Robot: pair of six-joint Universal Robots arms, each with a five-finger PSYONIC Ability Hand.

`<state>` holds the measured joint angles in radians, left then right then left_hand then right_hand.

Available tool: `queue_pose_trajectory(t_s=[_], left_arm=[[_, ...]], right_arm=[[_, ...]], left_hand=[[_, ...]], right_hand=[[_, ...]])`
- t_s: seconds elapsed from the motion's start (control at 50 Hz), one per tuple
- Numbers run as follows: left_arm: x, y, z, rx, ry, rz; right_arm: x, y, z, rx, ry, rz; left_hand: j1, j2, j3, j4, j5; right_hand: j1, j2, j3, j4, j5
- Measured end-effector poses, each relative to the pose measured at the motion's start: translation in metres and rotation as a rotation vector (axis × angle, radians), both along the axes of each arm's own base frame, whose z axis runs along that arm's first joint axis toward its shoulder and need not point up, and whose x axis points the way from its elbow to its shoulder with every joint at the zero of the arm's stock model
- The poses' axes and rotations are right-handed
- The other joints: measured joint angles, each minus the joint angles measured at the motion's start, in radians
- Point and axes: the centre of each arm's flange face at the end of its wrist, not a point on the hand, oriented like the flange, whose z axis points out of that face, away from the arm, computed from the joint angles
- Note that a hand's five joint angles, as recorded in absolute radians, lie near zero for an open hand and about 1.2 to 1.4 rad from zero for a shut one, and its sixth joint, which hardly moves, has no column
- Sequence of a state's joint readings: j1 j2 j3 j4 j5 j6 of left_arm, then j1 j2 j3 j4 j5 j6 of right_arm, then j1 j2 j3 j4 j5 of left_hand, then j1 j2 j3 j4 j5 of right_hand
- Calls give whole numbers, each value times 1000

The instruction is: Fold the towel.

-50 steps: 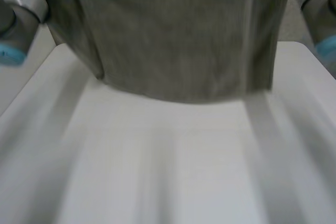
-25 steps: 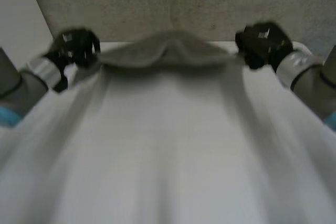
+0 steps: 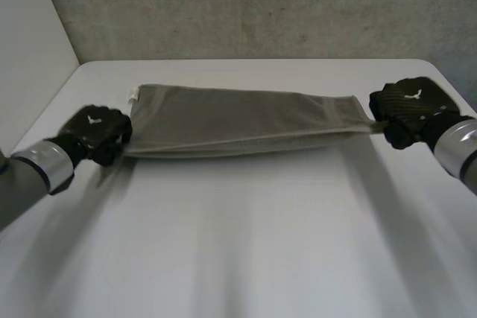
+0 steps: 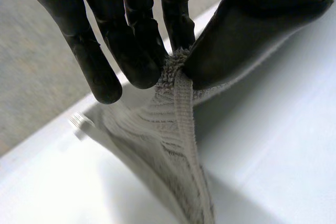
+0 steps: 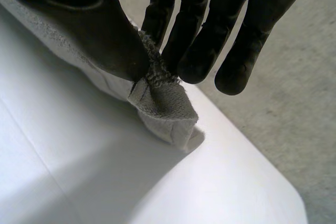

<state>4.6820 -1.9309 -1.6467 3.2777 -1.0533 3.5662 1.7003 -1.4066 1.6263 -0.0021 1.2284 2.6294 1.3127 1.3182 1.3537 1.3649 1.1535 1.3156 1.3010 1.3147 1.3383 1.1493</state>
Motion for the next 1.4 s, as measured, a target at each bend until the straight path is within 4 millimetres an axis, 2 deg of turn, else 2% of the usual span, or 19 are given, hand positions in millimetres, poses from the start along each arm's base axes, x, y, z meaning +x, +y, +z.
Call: queue_pose_trajectory(t_s=[0.12,0.22,0.32,0.42,0.52,0.6,0.66,0.8,0.98,1.16,1.4], left_arm=[[1,17,43,-44,76,9],[2,34,69,-85,132,-10],[5,43,80,-109,151,-21],[8,40,83,-123,151,-23],[7,21,74,-109,144,-29],[0,-7,63,-93,141,-42],[-12,-27,55,-92,141,-71],[-52,-69,33,-105,145,-151],[-67,-112,3,-136,135,-110],[-68,-135,-27,-136,123,-73],[-70,-143,-50,-156,72,-83]], right_arm=[[-7,23,30,-21,-30,-9],[-17,36,48,-20,-46,-13],[-29,37,56,-15,-55,-10],[-40,24,57,-10,-64,-7],[-47,-3,39,47,-67,-15],[-48,-27,20,95,-58,-23],[-46,-42,6,125,-47,-30],[-31,-71,-24,157,-32,-36],[-15,-104,-53,132,-50,-57],[-6,-126,-67,102,-49,-80],[3,-135,-80,99,-38,-79]], left_hand=[[0,0,0,0,4],[0,0,0,0,4],[0,0,0,0,4],[0,0,0,0,4],[0,0,0,0,4],[0,14,0,0,4],[0,14,0,0,4],[0,19,2,0,15],[0,19,2,0,15],[0,19,2,0,15],[0,19,2,-1,15]], right_hand=[[0,0,0,0,0],[0,0,0,0,0],[0,0,0,0,0],[0,0,0,0,0],[0,0,0,0,0],[0,0,0,0,0],[0,0,0,0,0],[0,0,0,0,6],[0,0,0,0,6],[0,0,0,0,6],[0,0,0,0,6]])
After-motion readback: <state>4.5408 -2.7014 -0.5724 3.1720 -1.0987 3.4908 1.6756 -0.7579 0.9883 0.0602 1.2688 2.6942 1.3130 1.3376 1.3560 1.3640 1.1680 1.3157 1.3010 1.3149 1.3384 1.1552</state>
